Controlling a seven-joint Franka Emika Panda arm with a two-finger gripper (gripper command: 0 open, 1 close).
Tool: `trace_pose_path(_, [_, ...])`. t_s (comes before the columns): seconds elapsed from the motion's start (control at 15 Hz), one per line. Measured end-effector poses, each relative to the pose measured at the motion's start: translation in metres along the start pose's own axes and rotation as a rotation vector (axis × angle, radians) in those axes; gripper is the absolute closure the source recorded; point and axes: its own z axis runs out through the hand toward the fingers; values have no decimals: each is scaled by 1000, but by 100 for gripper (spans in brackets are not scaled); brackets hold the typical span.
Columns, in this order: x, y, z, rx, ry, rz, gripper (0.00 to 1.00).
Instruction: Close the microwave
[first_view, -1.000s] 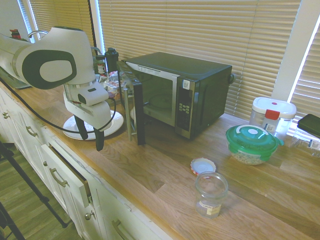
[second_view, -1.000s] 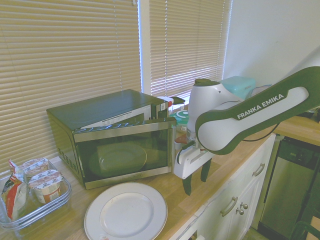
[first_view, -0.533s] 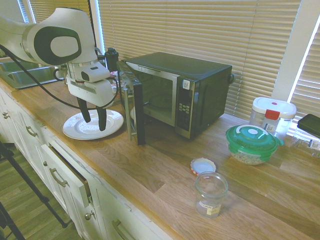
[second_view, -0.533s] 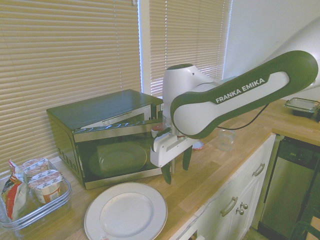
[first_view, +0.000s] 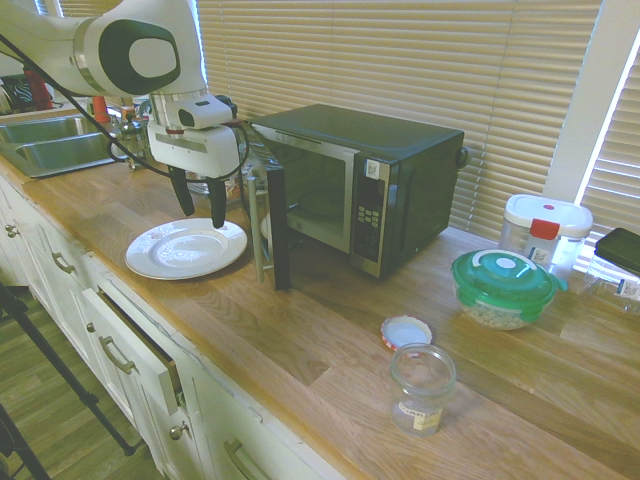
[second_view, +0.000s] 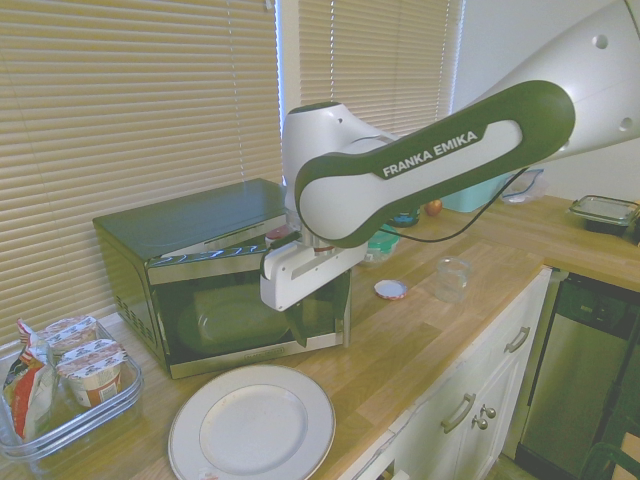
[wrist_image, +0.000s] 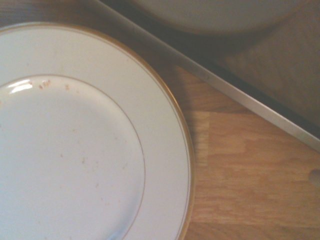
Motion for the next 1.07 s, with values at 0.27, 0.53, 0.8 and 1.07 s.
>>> trace_pose_path(0.27, [31, -17, -11, 8, 3, 35, 0])
trace_pose_path(0.53, [71, -29, -27, 6, -6, 78, 0])
trace_pose_path(0.8, [121, -40, -22, -18, -74, 108, 0])
trace_pose_path(1.07, [163, -60, -16, -9, -100, 99, 0])
